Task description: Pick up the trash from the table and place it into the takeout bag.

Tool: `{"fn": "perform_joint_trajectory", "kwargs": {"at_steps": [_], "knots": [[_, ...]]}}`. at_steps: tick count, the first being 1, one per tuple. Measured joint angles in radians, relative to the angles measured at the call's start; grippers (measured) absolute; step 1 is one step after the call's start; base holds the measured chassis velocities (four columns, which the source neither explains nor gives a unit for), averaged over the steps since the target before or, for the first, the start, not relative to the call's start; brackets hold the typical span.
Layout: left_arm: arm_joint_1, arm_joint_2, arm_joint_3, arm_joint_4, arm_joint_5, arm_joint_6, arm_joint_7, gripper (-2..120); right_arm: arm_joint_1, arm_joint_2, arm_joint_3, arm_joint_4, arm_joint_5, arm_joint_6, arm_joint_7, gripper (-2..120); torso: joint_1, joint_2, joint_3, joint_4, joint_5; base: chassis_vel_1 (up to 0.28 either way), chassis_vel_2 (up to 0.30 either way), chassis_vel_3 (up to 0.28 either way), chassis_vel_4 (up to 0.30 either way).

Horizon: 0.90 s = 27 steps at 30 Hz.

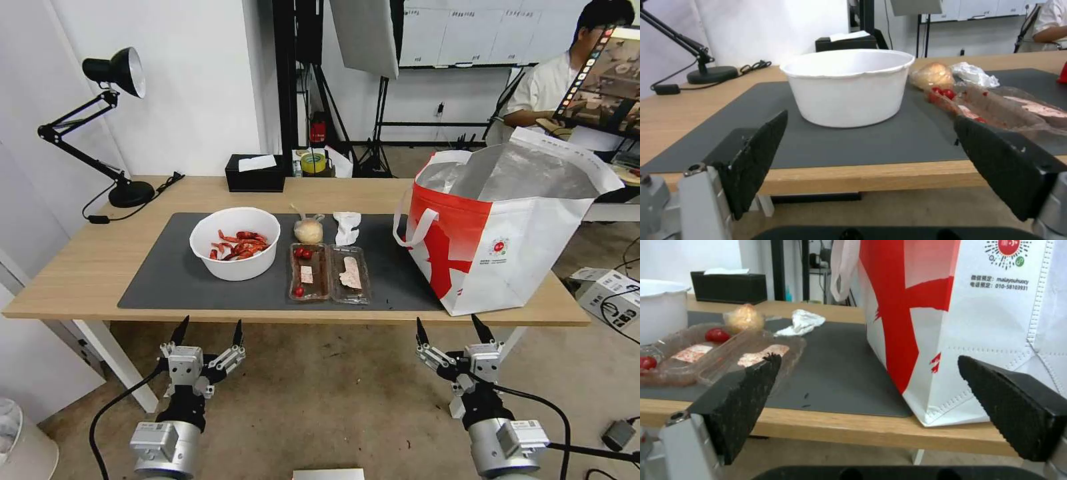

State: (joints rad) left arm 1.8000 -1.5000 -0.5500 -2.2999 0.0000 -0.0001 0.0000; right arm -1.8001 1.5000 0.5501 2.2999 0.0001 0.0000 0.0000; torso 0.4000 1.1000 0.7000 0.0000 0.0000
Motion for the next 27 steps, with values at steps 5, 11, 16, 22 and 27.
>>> {"fn": "perform_joint_trajectory", "kwargs": {"at_steps": [5, 11, 16, 22, 27], "knots": [[0.000, 0.000, 0.000, 0.000, 0.000, 0.000, 0.000, 100, 0.000, 0.000, 0.000, 0.000, 0.000, 0.000, 0.000, 100, 0.000, 0.000, 0.000, 0.0000, 0.0000, 0.000, 0.000, 0.000, 0.000], [0.000, 0.000, 0.000, 0.000, 0.000, 0.000, 0.000, 100, 0.000, 0.000, 0.000, 0.000, 0.000, 0.000, 0.000, 100, 0.000, 0.000, 0.000, 0.0000, 0.0000, 0.000, 0.000, 0.000, 0.000], [-0.002, 0.010, -0.006, -0.004, -0.018, 0.000, -0.013, 100, 0.001, -0.003, 0.002, 0.000, 0.003, -0.002, -0.001, 100, 0.000, 0.000, 0.000, 0.0000, -0.0003, 0.000, 0.000, 0.000, 0.000], [-0.015, 0.063, -0.042, -0.041, -0.108, -0.006, -0.079, 100, 0.041, -0.101, 0.073, 0.008, 0.110, -0.106, -0.035, 100, 0.000, 0.000, 0.000, -0.0001, -0.0003, 0.000, 0.000, 0.000, 0.000], [-0.018, 0.075, -0.051, -0.034, -0.122, -0.027, -0.076, 100, 0.100, -0.243, 0.175, 0.021, 0.264, -0.259, -0.085, 100, 0.000, 0.000, 0.000, 0.0000, 0.0003, 0.000, 0.000, 0.000, 0.000]]}}
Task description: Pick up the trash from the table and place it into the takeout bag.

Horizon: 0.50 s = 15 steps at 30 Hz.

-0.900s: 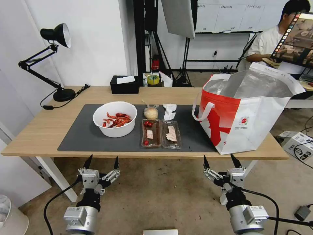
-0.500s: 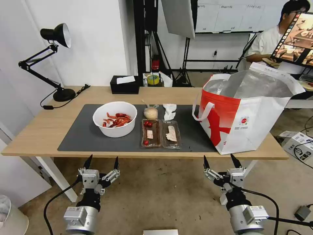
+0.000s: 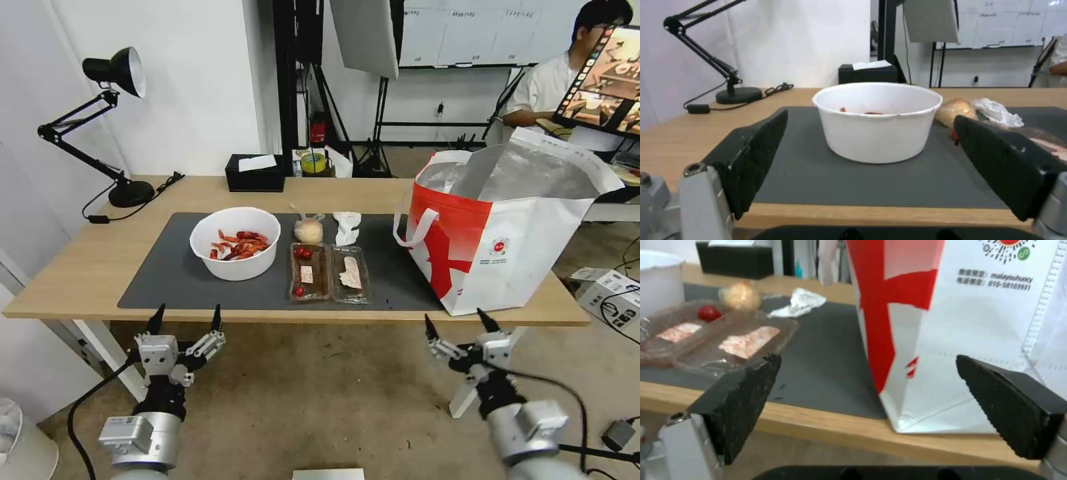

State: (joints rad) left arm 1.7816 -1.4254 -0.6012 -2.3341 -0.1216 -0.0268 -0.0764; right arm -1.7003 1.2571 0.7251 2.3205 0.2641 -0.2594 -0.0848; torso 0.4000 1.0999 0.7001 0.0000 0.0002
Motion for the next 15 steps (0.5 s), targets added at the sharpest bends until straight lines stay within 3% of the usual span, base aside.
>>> {"fn": "perform_joint_trajectory", "kwargs": {"at_steps": [10, 15], "knots": [[0.006, 0.012, -0.004, 0.037, -0.001, -0.029, 0.013, 100, 0.024, -0.050, 0.032, 0.001, 0.073, -0.055, -0.020, 100, 0.000, 0.000, 0.000, 0.0000, -0.0004, 0.000, 0.000, 0.000, 0.000], [0.005, 0.016, -0.012, 0.038, -0.006, -0.032, 0.015, 100, 0.050, -0.035, -0.042, -0.074, 0.201, -0.024, -0.033, 100, 0.000, 0.000, 0.000, 0.0002, -0.0001, 0.000, 0.000, 0.000, 0.000]]}}
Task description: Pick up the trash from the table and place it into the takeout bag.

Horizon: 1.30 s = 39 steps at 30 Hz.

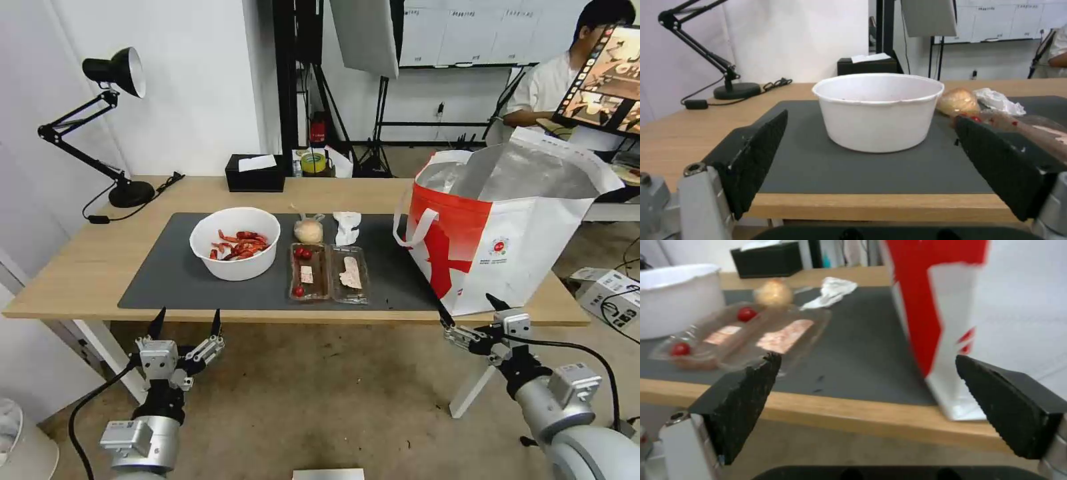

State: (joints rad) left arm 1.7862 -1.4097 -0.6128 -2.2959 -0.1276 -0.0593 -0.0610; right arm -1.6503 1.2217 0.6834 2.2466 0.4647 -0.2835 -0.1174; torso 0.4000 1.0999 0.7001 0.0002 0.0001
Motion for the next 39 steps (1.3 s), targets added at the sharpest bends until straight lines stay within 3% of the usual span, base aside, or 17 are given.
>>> {"fn": "perform_joint_trajectory", "kwargs": {"at_steps": [22, 26, 28, 29, 32, 33, 36, 37, 39], "knots": [[0.016, -0.005, -0.012, -0.010, 0.010, 0.012, 0.009, 100, 0.015, -0.013, -0.058, -0.018, 0.018, 0.051, 0.020, 100, 0.000, 0.000, 0.000, -0.0002, -0.0002, 0.000, 0.000, 0.000, 0.000], [0.013, -0.005, -0.016, -0.015, 0.019, 0.030, 0.011, 100, 0.037, -0.036, -0.086, -0.012, 0.137, 0.050, 0.055, 100, 0.000, 0.000, 0.000, -0.0003, -0.0001, 0.000, 0.000, 0.000, 0.000], [0.011, -0.002, -0.016, -0.015, 0.023, 0.035, 0.020, 100, 0.081, -0.065, -0.119, 0.004, 0.318, 0.031, 0.123, 100, 0.000, 0.000, 0.000, -0.0003, -0.0002, 0.000, 0.000, 0.000, 0.000], [0.011, -0.002, -0.016, -0.015, 0.023, 0.035, 0.020, 100, 0.081, -0.065, -0.119, 0.004, 0.318, 0.031, 0.123, 100, 0.000, 0.000, 0.000, -0.0003, -0.0002, 0.000, 0.000, 0.000, 0.000], [0.011, -0.001, -0.014, -0.009, 0.024, 0.035, 0.023, 100, 0.178, -0.102, -0.175, 0.014, 0.586, 0.010, 0.245, 100, 0.000, 0.000, 0.000, -0.0002, -0.0002, 0.000, 0.000, 0.000, 0.000], [0.011, -0.001, -0.014, -0.009, 0.024, 0.035, 0.023, 100, 0.178, -0.102, -0.175, 0.014, 0.586, 0.010, 0.245, 100, 0.000, 0.000, 0.000, -0.0002, -0.0002, 0.000, 0.000, 0.000, 0.000], [0.014, -0.002, -0.013, -0.004, 0.026, 0.035, 0.023, 100, 0.307, -0.116, -0.244, 0.013, 0.891, 0.004, 0.433, 100, 0.000, 0.000, 0.000, -0.0002, -0.0002, 0.000, 0.000, 0.000, 0.000], [0.014, -0.002, -0.013, -0.004, 0.026, 0.035, 0.023, 100, 0.307, -0.116, -0.244, 0.013, 0.891, 0.004, 0.433, 100, 0.000, 0.000, 0.000, -0.0002, -0.0002, 0.000, 0.000, 0.000, 0.000], [0.015, -0.002, -0.014, 0.001, 0.028, 0.037, 0.023, 100, 0.387, -0.104, -0.293, -0.003, 1.049, 0.015, 0.576, 100, 0.000, 0.000, 0.000, -0.0001, -0.0003, 0.000, 0.000, 0.000, 0.000]]}}
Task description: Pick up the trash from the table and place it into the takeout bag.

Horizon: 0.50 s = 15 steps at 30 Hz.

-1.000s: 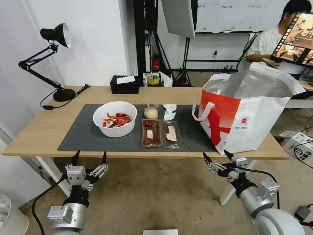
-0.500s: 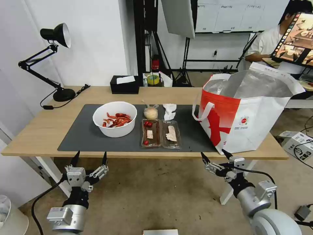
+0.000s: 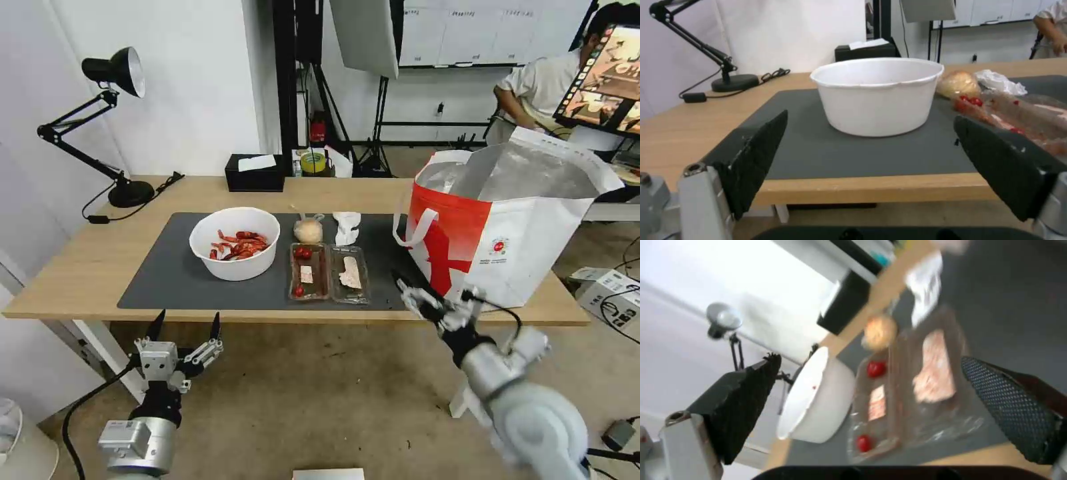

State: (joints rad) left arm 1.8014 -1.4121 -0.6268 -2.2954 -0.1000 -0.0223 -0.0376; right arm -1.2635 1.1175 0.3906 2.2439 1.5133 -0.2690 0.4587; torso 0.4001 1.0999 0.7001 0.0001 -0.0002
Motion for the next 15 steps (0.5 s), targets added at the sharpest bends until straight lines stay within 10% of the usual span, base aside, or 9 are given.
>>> {"fn": "perform_joint_trajectory", "kwargs": {"at_steps": [15], "knots": [[-0.001, -0.003, -0.009, 0.052, 0.037, 0.043, -0.002, 100, 0.124, 0.153, -0.157, -0.073, 0.184, 0.071, 0.318, 100, 0.000, 0.000, 0.000, -0.0001, 0.0000, 0.000, 0.000, 0.000, 0.000]]}}
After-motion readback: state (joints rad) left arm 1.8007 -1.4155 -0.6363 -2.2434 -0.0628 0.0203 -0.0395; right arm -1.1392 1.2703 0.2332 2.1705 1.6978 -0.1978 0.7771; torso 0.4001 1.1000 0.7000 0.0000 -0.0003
